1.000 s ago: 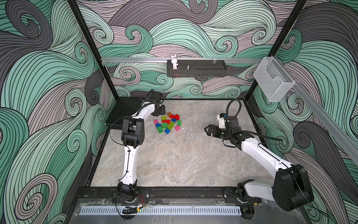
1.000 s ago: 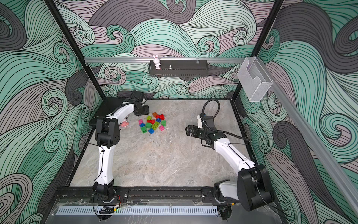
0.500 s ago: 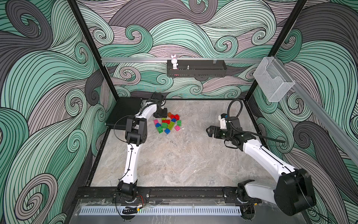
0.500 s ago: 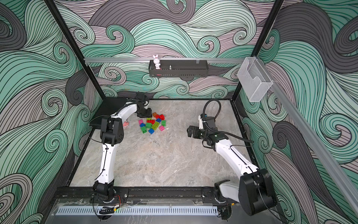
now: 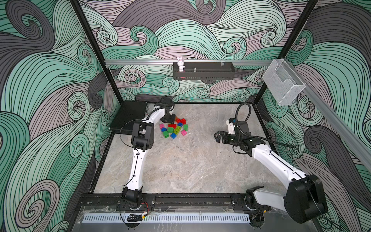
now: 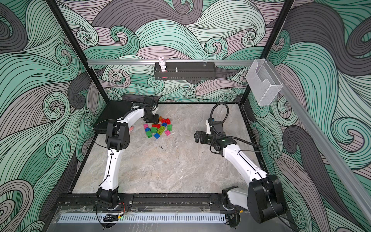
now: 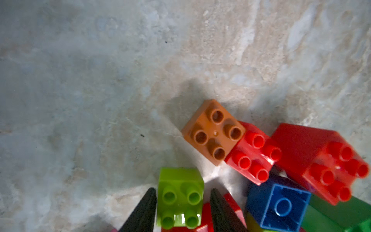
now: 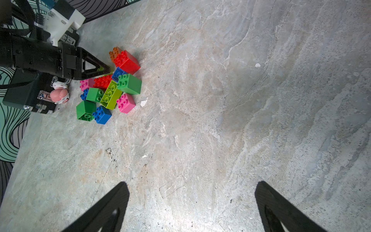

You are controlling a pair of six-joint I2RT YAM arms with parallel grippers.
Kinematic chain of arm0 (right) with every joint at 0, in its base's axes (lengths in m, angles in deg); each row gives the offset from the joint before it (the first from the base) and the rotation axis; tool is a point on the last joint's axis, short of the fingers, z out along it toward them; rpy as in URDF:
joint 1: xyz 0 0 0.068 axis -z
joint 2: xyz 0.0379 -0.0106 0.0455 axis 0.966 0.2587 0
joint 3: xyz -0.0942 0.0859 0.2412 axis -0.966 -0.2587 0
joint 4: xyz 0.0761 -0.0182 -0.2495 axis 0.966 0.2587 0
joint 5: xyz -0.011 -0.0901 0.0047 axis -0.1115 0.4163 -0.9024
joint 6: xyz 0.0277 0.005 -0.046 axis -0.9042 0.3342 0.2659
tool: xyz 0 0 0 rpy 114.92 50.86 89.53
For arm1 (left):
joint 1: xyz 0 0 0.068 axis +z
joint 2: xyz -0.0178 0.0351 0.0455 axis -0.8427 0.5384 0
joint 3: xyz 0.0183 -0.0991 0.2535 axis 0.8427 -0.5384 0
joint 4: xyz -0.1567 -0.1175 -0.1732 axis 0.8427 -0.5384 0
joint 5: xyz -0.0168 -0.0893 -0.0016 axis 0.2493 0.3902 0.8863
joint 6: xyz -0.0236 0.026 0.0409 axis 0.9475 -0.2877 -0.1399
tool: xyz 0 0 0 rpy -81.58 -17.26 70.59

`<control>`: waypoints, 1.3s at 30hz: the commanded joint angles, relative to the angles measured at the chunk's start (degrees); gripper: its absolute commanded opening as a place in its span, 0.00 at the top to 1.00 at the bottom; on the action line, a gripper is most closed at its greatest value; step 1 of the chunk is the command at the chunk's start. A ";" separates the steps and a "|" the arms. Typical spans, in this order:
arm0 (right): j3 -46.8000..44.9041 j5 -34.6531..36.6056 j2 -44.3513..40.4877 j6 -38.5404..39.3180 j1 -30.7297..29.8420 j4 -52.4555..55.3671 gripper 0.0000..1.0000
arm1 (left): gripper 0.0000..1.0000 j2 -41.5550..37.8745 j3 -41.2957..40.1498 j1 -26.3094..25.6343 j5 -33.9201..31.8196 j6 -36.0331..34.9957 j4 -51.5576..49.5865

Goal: Assemble the number 4 with lego
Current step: Move the lego brick at the center of the board.

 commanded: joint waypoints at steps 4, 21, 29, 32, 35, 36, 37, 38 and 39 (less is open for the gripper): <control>1.19 0.91 0.23 1.03 -0.14 1.06 0.01 | 0.57 0.46 -0.27 -0.93 -1.25 -4.86 -0.76; 2.03 1.09 0.96 1.07 -0.15 1.99 0.01 | 0.64 0.45 -0.29 -1.83 -2.74 -4.67 -2.12; 1.56 1.01 0.73 1.17 -0.19 2.10 0.01 | 0.70 -5.45 -8.26 -5.26 -4.34 -2.62 1.60; 1.10 0.44 0.90 0.98 -0.19 1.35 0.01 | 0.70 -10.69 -16.41 -7.24 -4.11 -0.21 5.84; 1.05 -1.45 1.53 1.48 -0.19 0.82 0.01 | 0.70 -16.21 -25.59 -9.86 -4.49 2.28 10.32; 1.09 -2.23 1.86 1.67 -0.19 0.65 0.01 | 0.70 -17.82 -28.13 -10.78 -4.60 3.22 11.99; 1.09 -2.87 2.15 1.82 -0.27 0.37 0.01 | 0.70 -19.42 -31.08 -11.75 -4.18 4.05 13.77; 1.09 -3.72 2.51 2.00 -0.34 0.09 0.01 | 0.70 -20.72 -33.83 -12.61 -3.61 4.95 15.29; 1.18 -4.49 2.75 2.19 -0.46 -0.22 0.01 | 0.70 -21.61 -35.33 -13.42 -2.93 5.69 16.12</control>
